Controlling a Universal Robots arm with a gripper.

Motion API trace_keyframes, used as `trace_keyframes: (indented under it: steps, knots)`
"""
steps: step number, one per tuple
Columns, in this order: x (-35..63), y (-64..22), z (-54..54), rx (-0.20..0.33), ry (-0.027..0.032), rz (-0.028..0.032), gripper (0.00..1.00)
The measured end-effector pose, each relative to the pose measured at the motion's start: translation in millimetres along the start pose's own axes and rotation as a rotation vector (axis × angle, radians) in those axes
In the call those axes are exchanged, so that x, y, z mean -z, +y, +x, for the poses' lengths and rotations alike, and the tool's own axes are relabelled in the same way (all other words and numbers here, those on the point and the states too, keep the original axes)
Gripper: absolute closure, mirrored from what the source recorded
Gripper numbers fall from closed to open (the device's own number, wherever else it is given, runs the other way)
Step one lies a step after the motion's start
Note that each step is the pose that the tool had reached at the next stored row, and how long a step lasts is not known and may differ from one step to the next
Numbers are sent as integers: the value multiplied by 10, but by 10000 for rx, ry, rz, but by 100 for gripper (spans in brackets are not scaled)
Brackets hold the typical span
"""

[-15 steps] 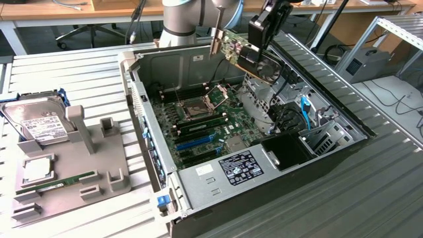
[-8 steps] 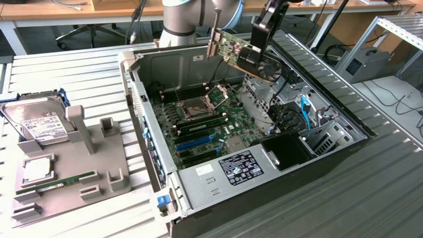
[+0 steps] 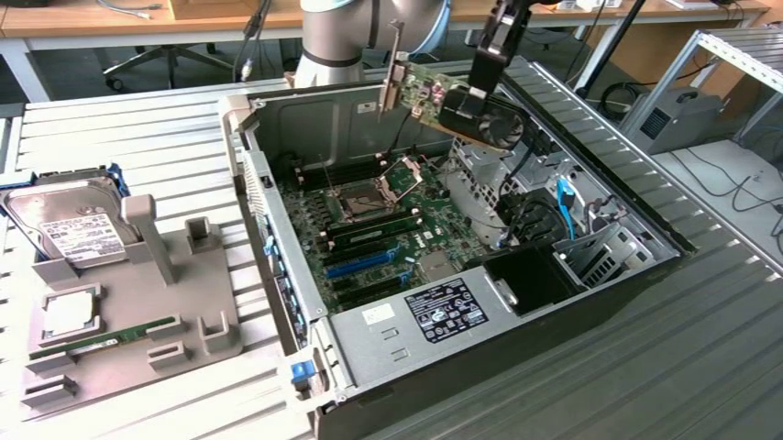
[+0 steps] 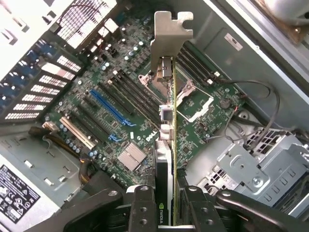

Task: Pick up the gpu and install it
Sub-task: 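Insert the gpu into the slot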

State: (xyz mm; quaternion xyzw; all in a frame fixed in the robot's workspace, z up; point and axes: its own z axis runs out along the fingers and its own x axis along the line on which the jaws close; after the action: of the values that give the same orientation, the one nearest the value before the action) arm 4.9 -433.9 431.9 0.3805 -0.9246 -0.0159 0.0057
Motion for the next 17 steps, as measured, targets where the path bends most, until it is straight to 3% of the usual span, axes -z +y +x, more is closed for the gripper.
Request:
trace_keyframes:
  steps: [3, 11, 17]
  knots:
    - [0, 1, -1, 477, 33, 15, 73]
    - [0, 5, -5, 2377, 154, 72, 73]
    - [0, 7, -6, 3130, 197, 90, 73]
